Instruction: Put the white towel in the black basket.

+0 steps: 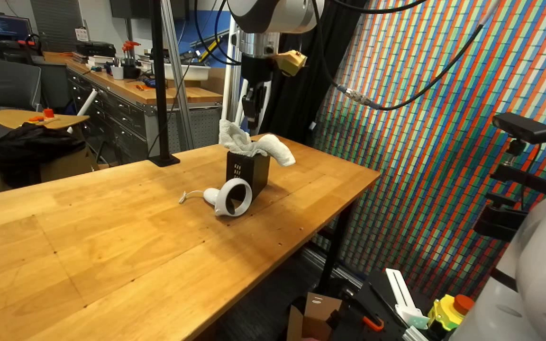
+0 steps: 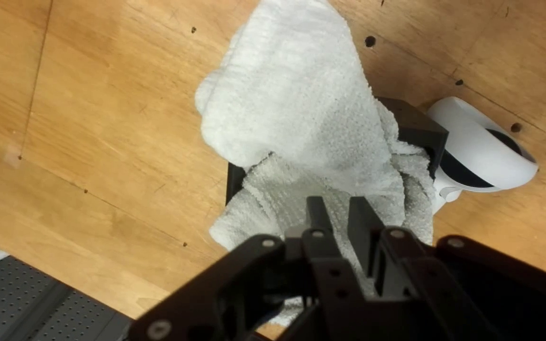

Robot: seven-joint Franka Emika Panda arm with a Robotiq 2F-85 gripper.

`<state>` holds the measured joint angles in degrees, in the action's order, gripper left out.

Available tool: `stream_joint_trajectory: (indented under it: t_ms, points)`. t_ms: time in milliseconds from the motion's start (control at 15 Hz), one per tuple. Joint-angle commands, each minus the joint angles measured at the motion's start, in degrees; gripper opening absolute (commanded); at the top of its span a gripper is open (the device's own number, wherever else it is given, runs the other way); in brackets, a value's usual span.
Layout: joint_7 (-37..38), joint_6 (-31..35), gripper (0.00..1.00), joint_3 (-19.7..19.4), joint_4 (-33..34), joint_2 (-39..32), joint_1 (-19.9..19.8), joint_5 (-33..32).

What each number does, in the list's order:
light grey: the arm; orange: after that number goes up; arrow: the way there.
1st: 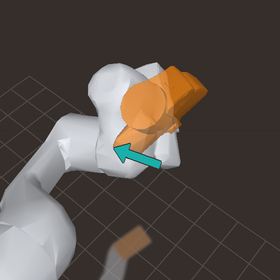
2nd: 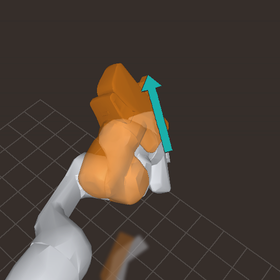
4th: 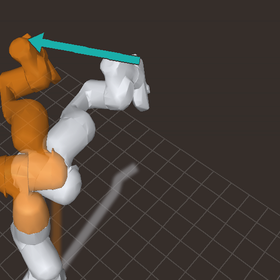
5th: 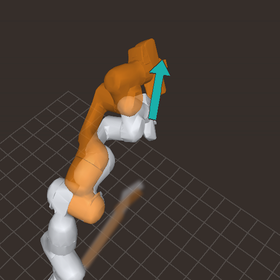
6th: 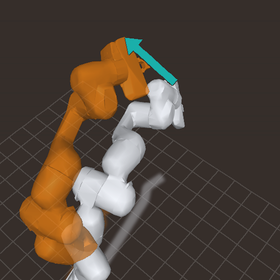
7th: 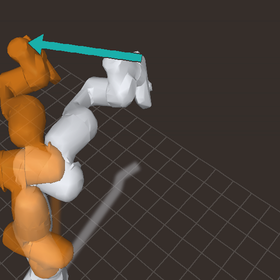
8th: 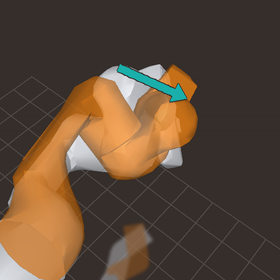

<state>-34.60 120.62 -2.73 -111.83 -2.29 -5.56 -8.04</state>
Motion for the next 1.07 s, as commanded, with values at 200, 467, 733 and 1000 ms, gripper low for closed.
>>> stream_joint_trajectory:
  t_ms: [200, 467, 733, 1000]
  points:
    - [-0.6, -0.4, 0.0, -1.1, 2.1, -3.2, -0.3, -0.3]
    - [-1.2, -0.2, 0.0, -1.3, 3.6, -6.0, -0.9, 0.4]
    - [-2.1, 0.0, 0.0, -0.8, 4.7, -8.9, -1.3, 1.7]
    - [-3.1, 0.6, 0.0, -0.4, 5.1, -12.1, -2.0, 4.1]
